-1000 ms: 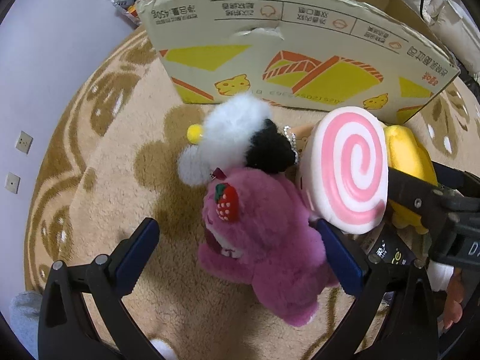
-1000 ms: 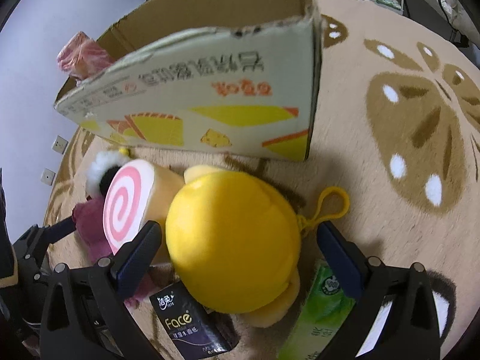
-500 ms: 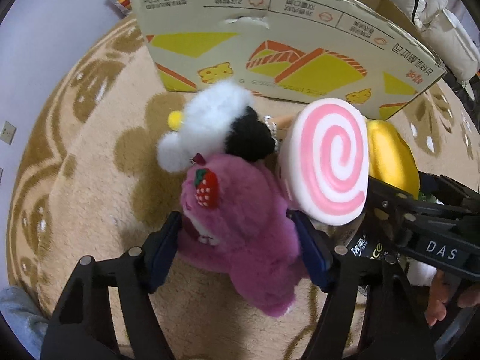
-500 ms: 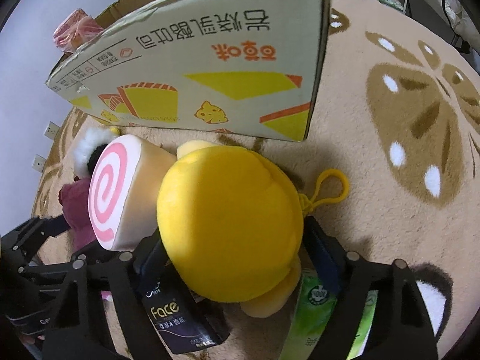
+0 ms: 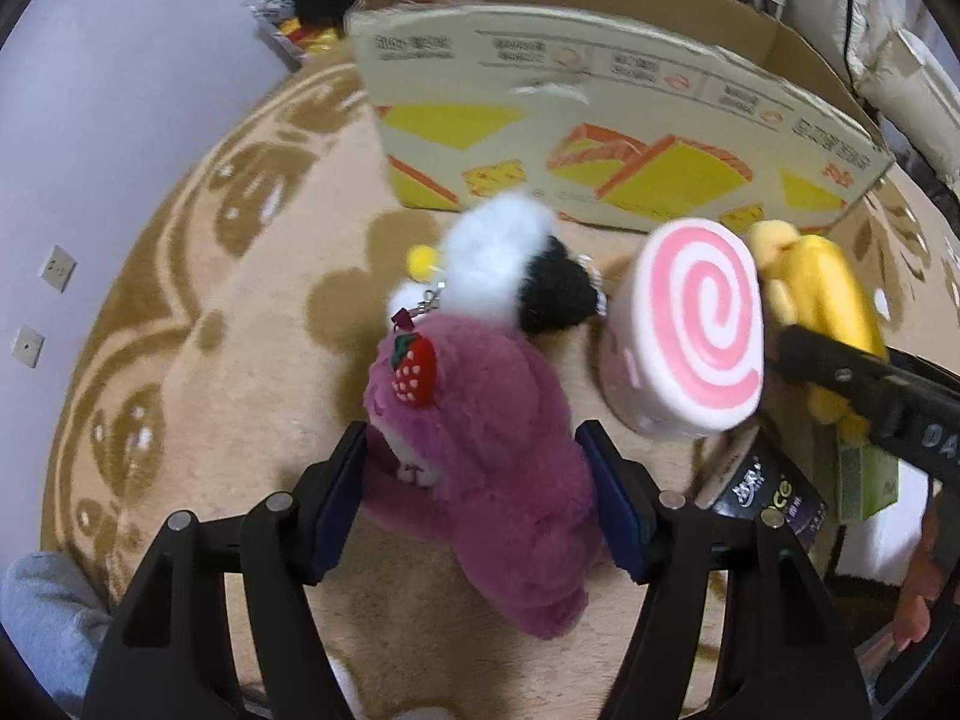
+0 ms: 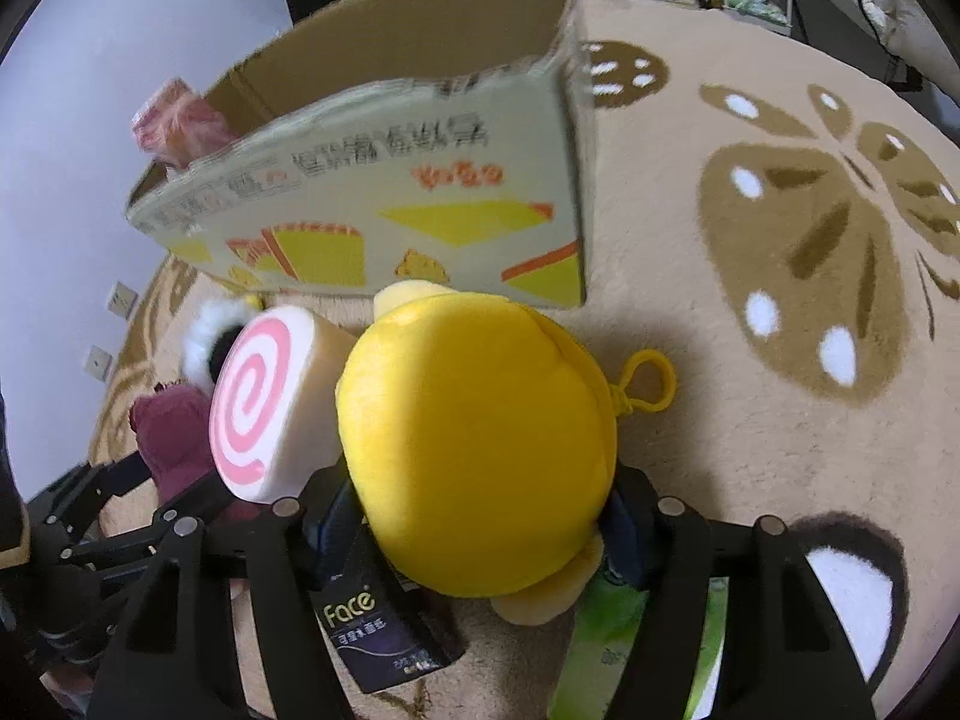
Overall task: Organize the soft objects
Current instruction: 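Lift the pink bear and yellow plush over the box and release both inside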
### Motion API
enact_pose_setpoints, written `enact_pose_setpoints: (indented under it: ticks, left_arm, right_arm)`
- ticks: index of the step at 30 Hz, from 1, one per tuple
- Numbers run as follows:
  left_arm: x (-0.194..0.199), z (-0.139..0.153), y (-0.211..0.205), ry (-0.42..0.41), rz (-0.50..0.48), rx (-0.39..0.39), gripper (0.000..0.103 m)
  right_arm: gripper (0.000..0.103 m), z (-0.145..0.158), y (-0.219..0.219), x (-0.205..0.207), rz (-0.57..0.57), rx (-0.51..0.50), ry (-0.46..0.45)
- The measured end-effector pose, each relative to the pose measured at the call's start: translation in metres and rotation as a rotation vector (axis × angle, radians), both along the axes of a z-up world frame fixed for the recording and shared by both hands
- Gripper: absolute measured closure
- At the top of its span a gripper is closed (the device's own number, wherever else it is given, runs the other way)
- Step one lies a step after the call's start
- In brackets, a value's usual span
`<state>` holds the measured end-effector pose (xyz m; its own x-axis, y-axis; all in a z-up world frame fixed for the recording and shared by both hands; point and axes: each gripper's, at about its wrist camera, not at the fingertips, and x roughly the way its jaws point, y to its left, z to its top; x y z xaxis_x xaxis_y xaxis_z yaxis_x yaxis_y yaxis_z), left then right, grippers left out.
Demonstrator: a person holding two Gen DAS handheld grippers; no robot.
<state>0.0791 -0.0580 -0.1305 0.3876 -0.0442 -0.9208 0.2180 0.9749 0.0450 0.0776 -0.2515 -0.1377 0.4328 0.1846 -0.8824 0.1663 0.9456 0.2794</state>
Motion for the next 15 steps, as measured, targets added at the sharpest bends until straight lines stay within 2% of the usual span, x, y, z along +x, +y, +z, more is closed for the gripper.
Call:
enact_pose_setpoints:
  ticks: [5,10,15]
  left_arm:
    - [-0.005,0.017,0.012,-0.071,0.046,-0.005,0.035]
    - [-0.01,0.041,0.018,-0.191,0.066,0.052,0.035]
    - [-0.017,0.066,0.032,-0.283,0.104,0.03,0.035]
  right_arm:
    - [0.032,0.018,-0.011,-0.01,-0.035,0.023,-0.066]
    - [0.032,0.04,-0.022,-0.024,-0.053,0.037,-0.146]
    - [0.032,0.056,-0.023,-0.035,-0.058,0.066,-0.212]
